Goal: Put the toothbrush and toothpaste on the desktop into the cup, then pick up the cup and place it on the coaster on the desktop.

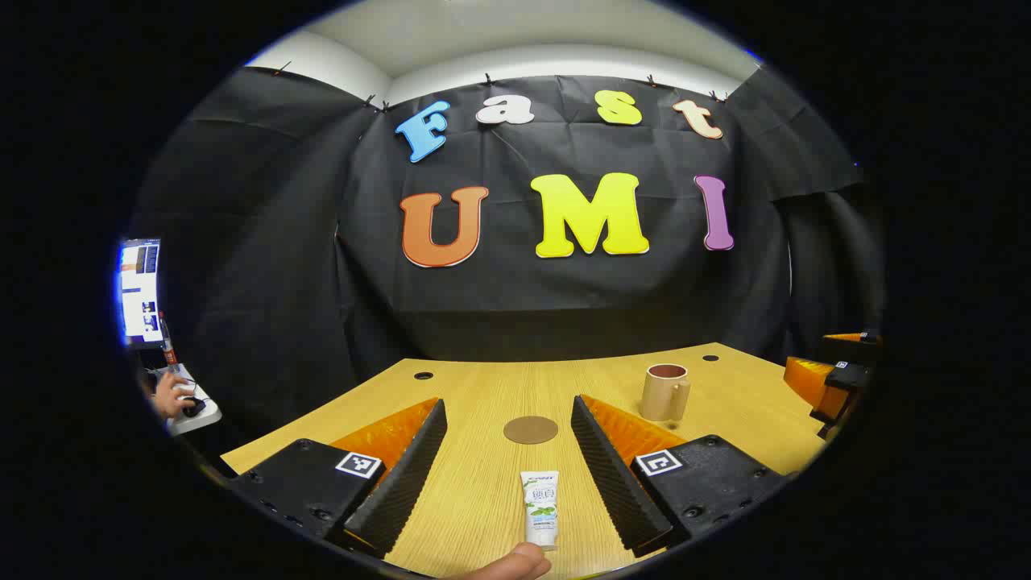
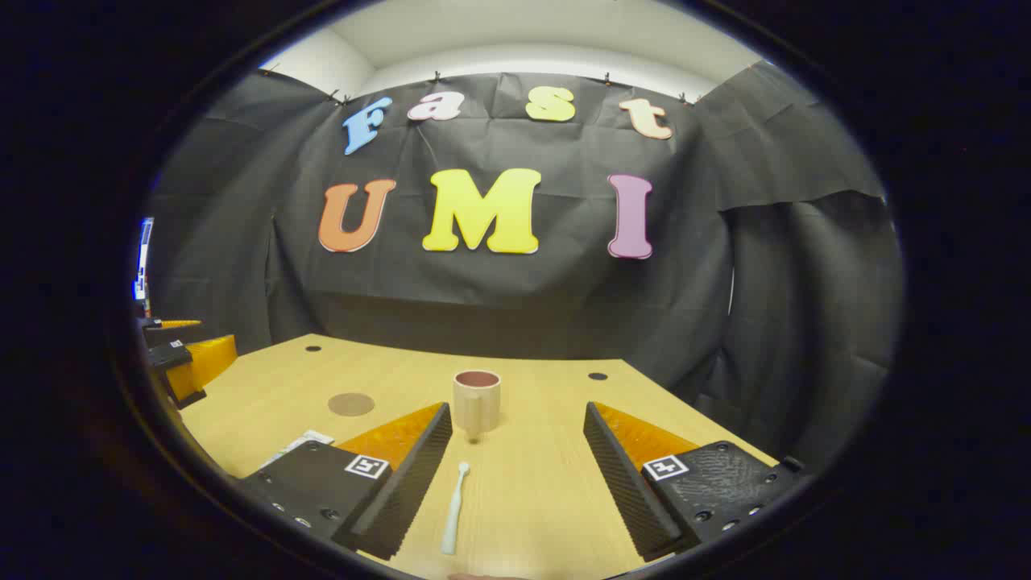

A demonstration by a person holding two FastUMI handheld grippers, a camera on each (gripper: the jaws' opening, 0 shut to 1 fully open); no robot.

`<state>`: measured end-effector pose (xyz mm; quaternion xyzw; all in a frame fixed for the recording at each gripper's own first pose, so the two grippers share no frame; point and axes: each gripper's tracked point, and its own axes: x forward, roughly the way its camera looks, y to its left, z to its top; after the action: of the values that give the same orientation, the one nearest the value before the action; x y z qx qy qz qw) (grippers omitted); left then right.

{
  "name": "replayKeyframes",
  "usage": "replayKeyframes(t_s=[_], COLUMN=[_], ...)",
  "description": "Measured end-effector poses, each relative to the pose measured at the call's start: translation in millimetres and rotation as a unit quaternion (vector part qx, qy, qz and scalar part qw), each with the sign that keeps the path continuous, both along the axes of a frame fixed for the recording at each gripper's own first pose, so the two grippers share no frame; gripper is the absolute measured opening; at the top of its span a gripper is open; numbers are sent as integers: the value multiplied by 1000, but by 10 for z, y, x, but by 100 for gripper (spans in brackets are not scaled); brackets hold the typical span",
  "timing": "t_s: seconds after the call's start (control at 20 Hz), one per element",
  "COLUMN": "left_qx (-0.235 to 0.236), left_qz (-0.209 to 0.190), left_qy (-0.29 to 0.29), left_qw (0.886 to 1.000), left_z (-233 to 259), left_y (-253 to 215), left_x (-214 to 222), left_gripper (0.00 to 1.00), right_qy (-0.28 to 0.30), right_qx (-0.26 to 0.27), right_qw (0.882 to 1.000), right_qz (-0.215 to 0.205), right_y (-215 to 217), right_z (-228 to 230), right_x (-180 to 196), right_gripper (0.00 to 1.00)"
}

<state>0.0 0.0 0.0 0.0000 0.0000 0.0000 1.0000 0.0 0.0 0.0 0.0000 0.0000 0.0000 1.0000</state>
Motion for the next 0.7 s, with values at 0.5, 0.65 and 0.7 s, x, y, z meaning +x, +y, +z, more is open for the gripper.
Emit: replayKeyframes(t_s=[0.5,0.65,0.7], left_qx=[-5,-6,-5], left_qz=[-4,-8,-9], left_qy=[-6,-3,-4], left_qw=[1000,1000,1000], left_z=[173,154,168], left_y=[32,-14,-15], left_x=[-7,-2,-21], left_gripper=[98,98,98], right_qy=[-1,5,4], right_qx=[-5,-9,-9], right_qw=[1000,1000,1000], right_qz=[8,9,10], right_y=[120,129,134], right_z=[101,66,72], right_x=[17,32,22], right_gripper=[98,98,98])
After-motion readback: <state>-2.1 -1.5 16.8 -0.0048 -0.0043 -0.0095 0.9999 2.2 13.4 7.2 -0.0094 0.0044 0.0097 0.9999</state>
